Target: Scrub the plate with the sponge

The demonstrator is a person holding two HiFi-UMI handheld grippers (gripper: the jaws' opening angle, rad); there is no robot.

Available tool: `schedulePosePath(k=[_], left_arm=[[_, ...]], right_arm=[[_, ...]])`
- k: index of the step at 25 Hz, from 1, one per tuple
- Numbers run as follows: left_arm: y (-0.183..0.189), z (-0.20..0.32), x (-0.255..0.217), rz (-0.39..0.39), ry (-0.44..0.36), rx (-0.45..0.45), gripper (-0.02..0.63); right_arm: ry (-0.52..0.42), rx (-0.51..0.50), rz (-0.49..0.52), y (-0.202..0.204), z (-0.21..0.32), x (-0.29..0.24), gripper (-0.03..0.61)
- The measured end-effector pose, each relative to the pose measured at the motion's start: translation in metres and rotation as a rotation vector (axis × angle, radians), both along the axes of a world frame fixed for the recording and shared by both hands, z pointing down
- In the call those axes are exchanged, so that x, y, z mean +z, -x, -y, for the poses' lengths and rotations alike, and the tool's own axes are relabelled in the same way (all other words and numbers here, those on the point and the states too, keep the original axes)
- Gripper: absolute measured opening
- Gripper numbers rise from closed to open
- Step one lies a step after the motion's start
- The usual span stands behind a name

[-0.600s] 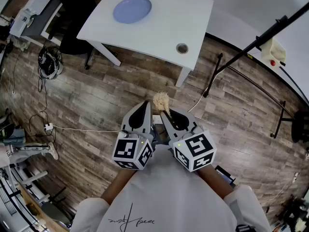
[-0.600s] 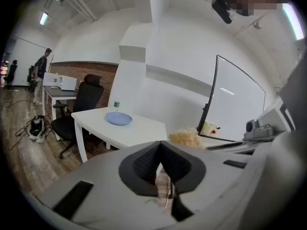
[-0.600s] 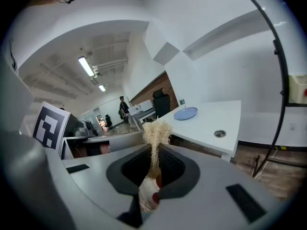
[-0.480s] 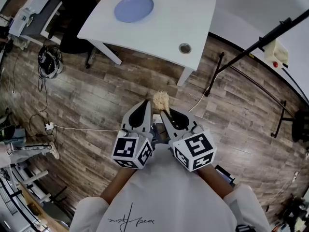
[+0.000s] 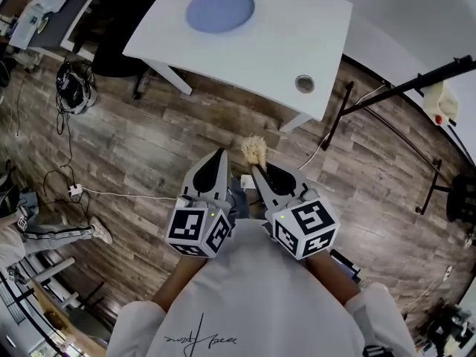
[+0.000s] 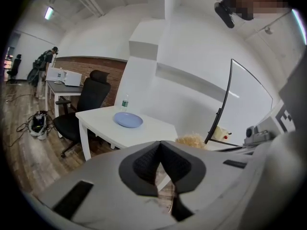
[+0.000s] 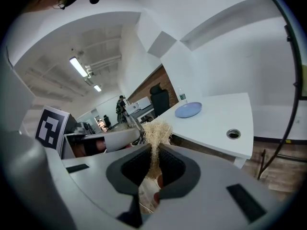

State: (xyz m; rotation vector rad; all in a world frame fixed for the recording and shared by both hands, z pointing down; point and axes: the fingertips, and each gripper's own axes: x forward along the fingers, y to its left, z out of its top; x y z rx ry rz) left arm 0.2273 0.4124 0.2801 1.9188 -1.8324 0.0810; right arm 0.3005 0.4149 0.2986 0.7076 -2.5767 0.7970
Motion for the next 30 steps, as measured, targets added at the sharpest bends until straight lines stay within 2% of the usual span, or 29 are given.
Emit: schedulePosePath(k=[9,15,18,23,30], left_arm=[[0.096,0.020,-0.017,-0.039,-0.042,-0.029,-0.009],[0.139,0.018,-0.030,-0.103,-0.092,-0.006,-0.009],[0.161,0.027,-0.032,-0.093,-0.109,-0.006,-0.011],[0.176,0.027,-0.026,-0.099,-0.101,-0.008,-0.009],[0.192,0.057,-0.019,-0.094,-0.077,0.002,-0.009]], right_arm=[[0.029,0.031,0.016,0.064,0.034,-0.013,0.038],[0.007,0.042,0.034,0.118,0.042,-0.027,0.038],[-0.004,0.054,0.036,0.138,0.050,-0.030,0.038],[-0.005,0.048,0.030,0.158,0.047,-0.031,0.038],[0.010,0.083,0.045,0.166,0.087,-0.025,0.038]])
